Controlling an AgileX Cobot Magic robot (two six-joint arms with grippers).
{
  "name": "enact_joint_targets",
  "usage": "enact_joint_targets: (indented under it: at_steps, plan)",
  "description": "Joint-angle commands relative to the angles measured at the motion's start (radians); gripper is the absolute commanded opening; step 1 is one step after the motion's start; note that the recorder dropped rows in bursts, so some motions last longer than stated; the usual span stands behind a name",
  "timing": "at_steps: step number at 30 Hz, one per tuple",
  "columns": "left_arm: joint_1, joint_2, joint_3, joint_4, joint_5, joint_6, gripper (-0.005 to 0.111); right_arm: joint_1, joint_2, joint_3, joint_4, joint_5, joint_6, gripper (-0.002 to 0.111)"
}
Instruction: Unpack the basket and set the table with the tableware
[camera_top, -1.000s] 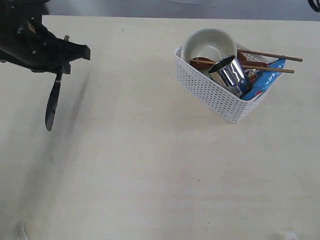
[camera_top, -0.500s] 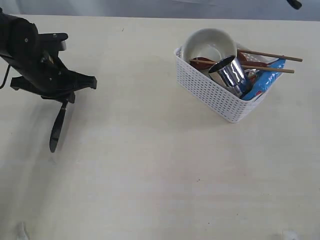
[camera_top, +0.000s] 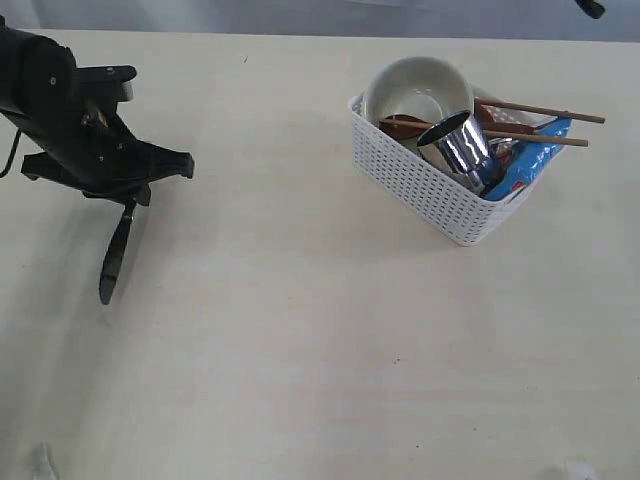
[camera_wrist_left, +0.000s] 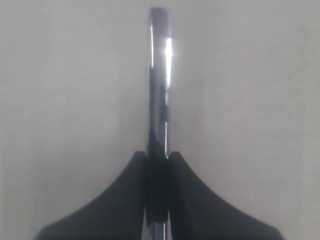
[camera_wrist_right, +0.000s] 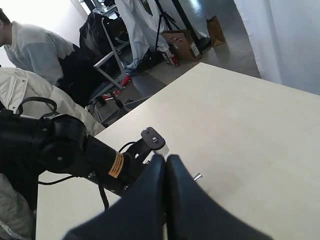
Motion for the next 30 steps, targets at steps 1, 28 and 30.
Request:
enact_joint_targets:
  at_steps: [1, 28, 30]
  plan:
    - [0.001, -0.002, -0.006, -0.001, -0.003, 0.006, 0.0, 0.001, -0.01, -0.006, 0.004, 0.001, -0.01, -0.001]
    - [0.001, 0.058, -0.006, -0.003, -0.059, -0.005, 0.034, 0.001, -0.01, -0.006, 0.004, -0.004, -0.008, -0.001]
    - [0.001, 0.058, -0.006, -0.003, -0.059, -0.005, 0.039, 0.001, -0.01, -0.006, 0.004, -0.004, -0.008, -0.001]
